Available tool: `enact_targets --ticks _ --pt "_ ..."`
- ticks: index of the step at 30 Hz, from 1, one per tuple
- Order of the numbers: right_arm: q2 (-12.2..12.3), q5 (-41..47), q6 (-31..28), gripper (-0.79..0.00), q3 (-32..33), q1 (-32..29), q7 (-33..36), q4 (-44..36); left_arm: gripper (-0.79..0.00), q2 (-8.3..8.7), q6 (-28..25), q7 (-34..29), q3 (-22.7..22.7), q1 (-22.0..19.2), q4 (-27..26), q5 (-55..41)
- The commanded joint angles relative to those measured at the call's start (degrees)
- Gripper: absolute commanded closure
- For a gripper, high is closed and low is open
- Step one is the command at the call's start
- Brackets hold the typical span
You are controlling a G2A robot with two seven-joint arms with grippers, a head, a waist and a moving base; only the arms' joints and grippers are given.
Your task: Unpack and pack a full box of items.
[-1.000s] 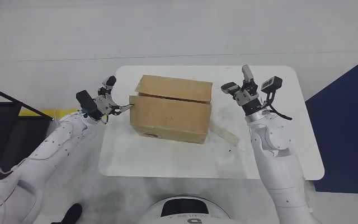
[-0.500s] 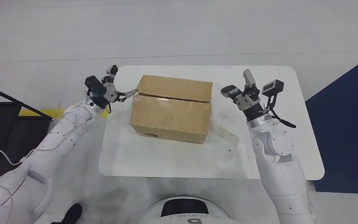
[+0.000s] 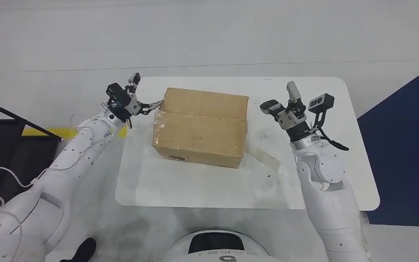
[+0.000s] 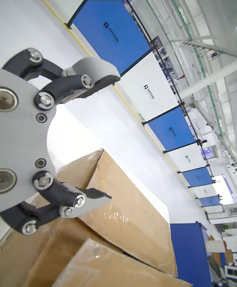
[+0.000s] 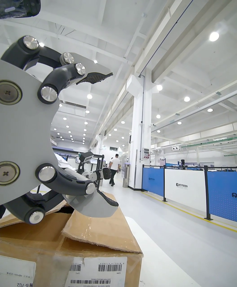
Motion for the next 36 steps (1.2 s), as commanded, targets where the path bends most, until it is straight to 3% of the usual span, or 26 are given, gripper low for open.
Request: enact_targets --ticks 1,7,12,15,20,36 --pt "0.0 -0.1 0.1 -0.785 0.1 0.0 0.0 -0.1 -0.785 0.01 0.0 2.7 -1.4 0.0 0.4 -1.7" --pt "0.1 -0.2 0.2 -0.785 0.1 0.0 0.1 -0.3 -0.785 1.94 -1.7 11.0 -3.1 1.3 -2.8 6.6" --pt "0.1 -0.4 0.6 -0.785 -0.4 0.7 0.0 0.0 -0.785 2.81 -1.2 5.3 -3.9 2.9 -8.0 11.0" --pt "0.1 -0.6 0.7 -0.785 -0.7 0.9 -0.1 0.2 -0.785 2.51 -1.6 0.0 -3.5 3.3 -10.8 12.3" --pt "0.1 -0.1 -0.3 -0.785 -0.4 0.0 -0.2 0.3 -0.785 1.38 1.1 -7.5 -2.9 3.1 -10.5 13.8" --pt "0.2 -0.1 -1.3 -0.785 0.1 -2.2 -1.0 -1.5 -0.785 -0.75 0.4 -7.6 -3.1 2.2 -6.7 15.4"
